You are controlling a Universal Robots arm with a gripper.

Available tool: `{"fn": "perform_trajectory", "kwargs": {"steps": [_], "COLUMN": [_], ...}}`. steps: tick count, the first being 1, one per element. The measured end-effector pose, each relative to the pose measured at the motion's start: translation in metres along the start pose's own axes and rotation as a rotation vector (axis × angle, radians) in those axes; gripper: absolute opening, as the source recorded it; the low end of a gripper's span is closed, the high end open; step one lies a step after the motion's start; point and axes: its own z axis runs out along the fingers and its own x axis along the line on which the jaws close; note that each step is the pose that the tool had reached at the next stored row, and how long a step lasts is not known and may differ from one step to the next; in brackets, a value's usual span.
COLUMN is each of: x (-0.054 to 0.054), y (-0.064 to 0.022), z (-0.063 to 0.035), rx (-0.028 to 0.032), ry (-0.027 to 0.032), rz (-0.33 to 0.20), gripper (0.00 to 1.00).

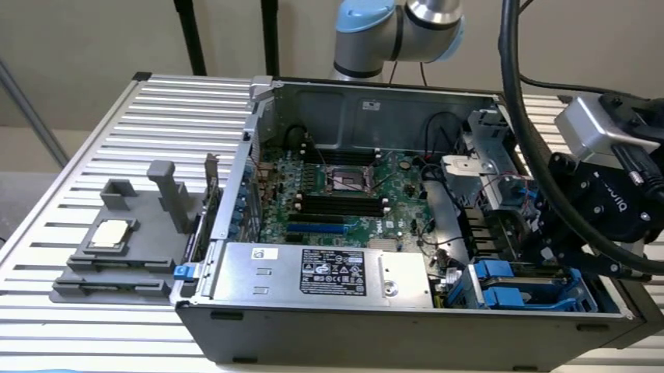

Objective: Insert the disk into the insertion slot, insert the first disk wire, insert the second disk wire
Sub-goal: 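Insert the second disk wire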

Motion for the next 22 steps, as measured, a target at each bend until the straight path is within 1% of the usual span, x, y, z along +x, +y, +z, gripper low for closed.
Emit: {"fn": "perform_trajectory", "kwargs": {"steps": [5,8,11,14,22], "x": [0.0042,0.0047,0.0049,0.0049,0.0049], "y": [-0.0017,-0.0024,-0.0025,-0.0027,-0.0041], "z": [0.0057,0.0084,0.0092,0.0097,0.0096], "rx": [-0.0001,0.0011,0.0019,0.002,0.002], "ry": [-0.0149,-0.0242,-0.0301,-0.0318,-0.0317], "rz": [-0.002,-0.004,-0.005,-0.005,-0.005], "gripper": [0.17,0.17,0.17,0.17,0.17]}}
